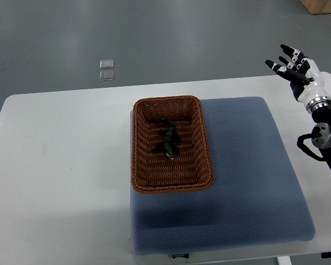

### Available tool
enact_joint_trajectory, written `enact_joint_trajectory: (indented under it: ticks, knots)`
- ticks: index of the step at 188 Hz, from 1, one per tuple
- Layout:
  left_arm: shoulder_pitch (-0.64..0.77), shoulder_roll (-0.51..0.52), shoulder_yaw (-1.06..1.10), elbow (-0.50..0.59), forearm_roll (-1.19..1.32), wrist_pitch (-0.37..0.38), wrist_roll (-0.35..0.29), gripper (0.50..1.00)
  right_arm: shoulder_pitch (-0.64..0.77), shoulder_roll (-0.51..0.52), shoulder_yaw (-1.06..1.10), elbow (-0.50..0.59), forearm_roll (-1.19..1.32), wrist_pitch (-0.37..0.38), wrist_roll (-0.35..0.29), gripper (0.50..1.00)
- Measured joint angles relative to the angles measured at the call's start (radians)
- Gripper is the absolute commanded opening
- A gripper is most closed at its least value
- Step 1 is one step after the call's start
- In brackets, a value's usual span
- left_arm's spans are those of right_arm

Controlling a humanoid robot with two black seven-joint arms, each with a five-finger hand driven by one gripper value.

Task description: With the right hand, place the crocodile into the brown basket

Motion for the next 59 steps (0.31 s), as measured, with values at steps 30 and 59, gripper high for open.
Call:
enact_joint_trajectory:
  ticks: [30,59]
  knots:
    - [0.0,0.0,0.0,0.0,0.0,0.0,0.0,1.0,-0.003,0.004,0.016,-0.005,-0.001,0.001,0.001,0.932]
    - [0.0,0.0,0.0,0.0,0.0,0.0,0.0,1.0,-0.013,0.012,0.017,-0.006,-0.005,0.004,0.001,0.93]
